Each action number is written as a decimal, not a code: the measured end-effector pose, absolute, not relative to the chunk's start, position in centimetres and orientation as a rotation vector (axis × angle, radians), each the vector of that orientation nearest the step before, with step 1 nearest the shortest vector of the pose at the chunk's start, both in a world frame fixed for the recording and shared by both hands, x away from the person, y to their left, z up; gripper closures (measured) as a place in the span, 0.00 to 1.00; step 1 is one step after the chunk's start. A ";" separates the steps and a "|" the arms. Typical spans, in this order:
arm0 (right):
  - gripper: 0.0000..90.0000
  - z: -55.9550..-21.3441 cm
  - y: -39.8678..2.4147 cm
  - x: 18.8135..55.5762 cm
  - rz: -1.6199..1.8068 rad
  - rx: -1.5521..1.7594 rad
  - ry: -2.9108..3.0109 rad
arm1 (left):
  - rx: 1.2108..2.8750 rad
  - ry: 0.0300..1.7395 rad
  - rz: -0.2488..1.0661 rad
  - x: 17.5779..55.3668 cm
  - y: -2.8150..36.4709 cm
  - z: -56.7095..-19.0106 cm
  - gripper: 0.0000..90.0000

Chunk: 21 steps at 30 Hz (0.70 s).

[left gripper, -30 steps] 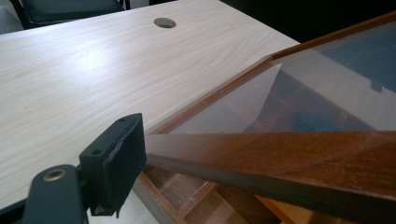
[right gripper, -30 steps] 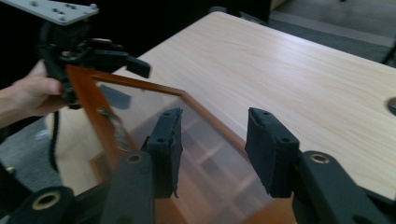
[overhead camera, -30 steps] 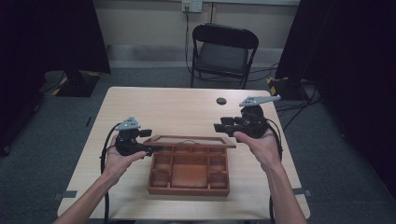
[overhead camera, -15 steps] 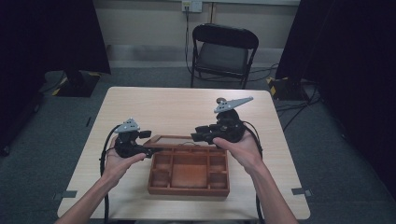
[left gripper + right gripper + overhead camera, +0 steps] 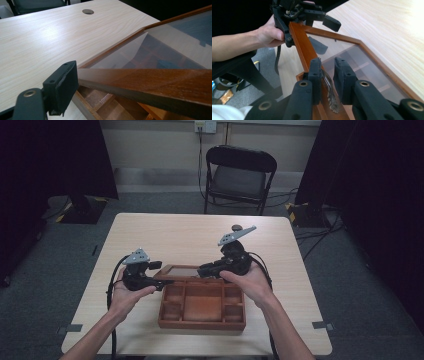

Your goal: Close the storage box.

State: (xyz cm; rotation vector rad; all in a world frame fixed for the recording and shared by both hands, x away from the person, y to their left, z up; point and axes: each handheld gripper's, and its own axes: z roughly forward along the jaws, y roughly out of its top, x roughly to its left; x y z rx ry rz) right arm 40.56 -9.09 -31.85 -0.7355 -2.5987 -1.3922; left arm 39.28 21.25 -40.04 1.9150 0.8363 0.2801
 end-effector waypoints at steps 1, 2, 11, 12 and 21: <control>0.86 -32.0 -9.1 40.6 -1.384 -0.744 -2.593 | 1.919 0.834 0.280 39.3 21.3 -40.0 0.20; 0.87 -32.1 -9.0 40.7 -1.386 -0.741 -2.579 | 1.921 0.834 0.282 39.2 21.3 -40.1 0.20; 0.83 -32.5 -9.3 41.1 -1.360 -0.771 -2.524 | 1.919 0.829 0.280 39.1 21.3 -40.1 0.20; 0.84 -32.5 -9.3 41.1 -1.359 -0.768 -2.523 | 1.920 0.828 0.280 39.1 21.3 -40.1 0.20; 0.91 -32.6 -9.2 41.1 -1.345 -0.755 -2.505 | 1.918 0.830 0.284 39.2 21.5 -40.3 0.20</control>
